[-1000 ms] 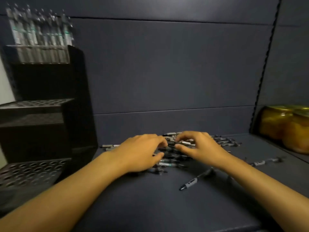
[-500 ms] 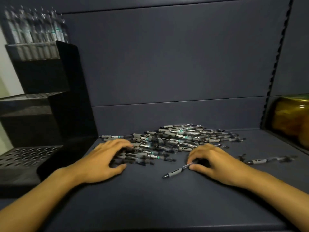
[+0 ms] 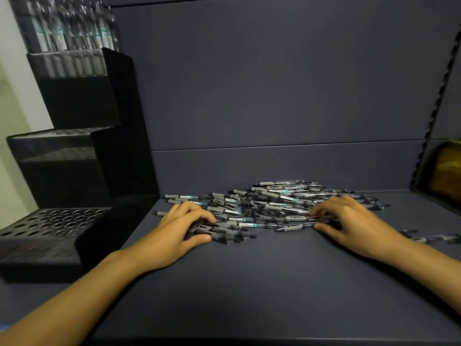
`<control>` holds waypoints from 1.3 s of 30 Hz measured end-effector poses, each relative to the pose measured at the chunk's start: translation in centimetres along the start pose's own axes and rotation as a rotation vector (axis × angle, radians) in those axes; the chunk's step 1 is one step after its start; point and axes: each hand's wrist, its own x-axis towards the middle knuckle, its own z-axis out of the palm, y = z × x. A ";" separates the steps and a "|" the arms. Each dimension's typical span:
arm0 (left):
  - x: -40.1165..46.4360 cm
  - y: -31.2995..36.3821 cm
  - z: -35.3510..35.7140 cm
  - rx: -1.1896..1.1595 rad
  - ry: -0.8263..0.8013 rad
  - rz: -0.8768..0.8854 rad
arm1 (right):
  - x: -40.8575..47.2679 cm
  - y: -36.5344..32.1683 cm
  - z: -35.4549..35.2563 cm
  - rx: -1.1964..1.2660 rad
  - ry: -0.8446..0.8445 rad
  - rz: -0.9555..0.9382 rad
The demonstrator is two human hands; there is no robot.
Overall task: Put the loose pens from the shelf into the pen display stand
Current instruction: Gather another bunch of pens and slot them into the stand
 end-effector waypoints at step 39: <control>3.8 4.3 0.6 0.244 -0.292 -0.011 | 2.7 -8.6 3.1 0.416 -0.076 -0.112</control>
